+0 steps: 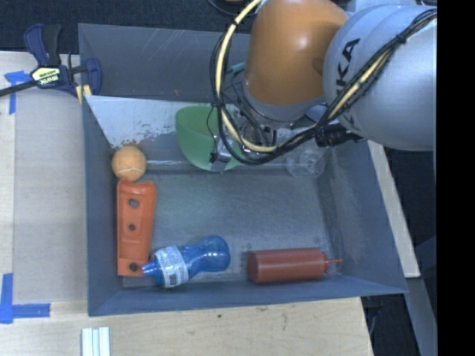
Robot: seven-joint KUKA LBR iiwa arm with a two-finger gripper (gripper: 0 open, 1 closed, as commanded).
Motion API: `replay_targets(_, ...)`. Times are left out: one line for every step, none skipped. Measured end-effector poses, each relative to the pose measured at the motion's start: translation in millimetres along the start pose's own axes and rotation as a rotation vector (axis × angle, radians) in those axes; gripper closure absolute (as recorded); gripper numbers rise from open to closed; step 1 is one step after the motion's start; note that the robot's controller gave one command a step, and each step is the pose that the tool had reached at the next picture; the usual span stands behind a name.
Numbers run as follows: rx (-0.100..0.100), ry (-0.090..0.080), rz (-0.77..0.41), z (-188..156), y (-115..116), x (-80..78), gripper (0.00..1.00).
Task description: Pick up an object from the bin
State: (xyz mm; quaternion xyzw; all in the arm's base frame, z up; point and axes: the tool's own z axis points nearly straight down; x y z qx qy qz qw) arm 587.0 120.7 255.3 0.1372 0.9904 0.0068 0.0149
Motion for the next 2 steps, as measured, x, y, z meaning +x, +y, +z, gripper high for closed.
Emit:
replay_targets(0.012,0.029,0.005,35,-27,-21.7,1.00)
replay_targets(0.001,0.008,0.033,44,-18,-3.8,1.00)
